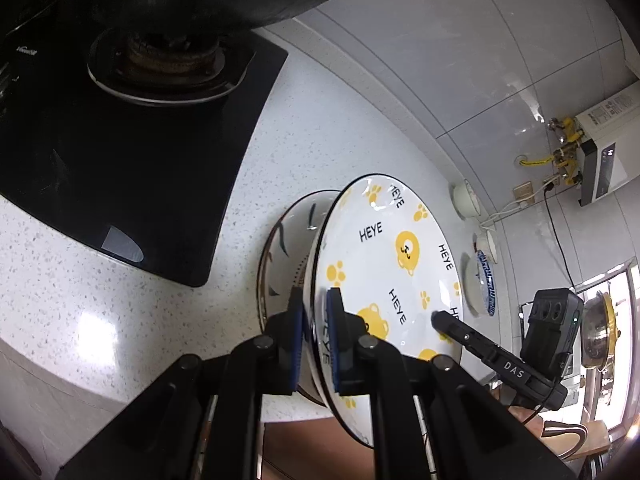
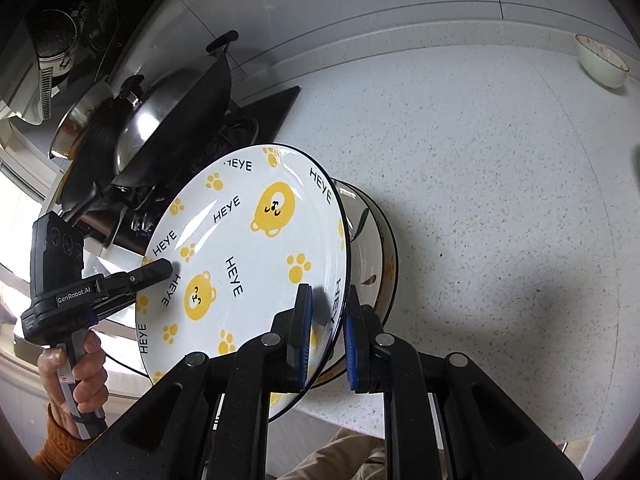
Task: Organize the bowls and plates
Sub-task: 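Carry the smaller bear plate with both grippers onto the plate stack, then lower the smaller bear plate onto the stack and open both grippers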
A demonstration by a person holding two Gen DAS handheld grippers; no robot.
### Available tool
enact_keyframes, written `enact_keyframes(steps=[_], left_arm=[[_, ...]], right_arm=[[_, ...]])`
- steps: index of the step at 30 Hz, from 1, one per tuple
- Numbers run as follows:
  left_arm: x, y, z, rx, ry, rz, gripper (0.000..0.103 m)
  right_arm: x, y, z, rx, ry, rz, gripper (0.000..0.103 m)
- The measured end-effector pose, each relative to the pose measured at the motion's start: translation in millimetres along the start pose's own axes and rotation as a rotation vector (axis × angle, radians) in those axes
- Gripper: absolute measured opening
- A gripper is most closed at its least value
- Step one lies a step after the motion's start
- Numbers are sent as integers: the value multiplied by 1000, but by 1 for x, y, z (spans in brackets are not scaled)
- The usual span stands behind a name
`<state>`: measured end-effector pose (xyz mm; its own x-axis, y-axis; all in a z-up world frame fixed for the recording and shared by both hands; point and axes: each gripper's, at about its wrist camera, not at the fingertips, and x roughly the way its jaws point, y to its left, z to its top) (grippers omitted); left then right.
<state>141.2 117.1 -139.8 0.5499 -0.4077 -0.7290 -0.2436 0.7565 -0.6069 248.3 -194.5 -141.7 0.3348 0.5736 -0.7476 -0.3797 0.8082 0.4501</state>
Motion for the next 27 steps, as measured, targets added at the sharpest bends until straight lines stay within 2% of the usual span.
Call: enact_keyframes(steps=[9,21,27], left_arm=[[26,16,6,0,44,5,9],[33,-9,11,182,66,90,13],[33,-9,14,192,104,91,13]], right_arm=[[28,-10,-1,44,33,-4,13],[29,-9,1,56,54,-14,15],[32,-8,6,67,75,-9,15]])
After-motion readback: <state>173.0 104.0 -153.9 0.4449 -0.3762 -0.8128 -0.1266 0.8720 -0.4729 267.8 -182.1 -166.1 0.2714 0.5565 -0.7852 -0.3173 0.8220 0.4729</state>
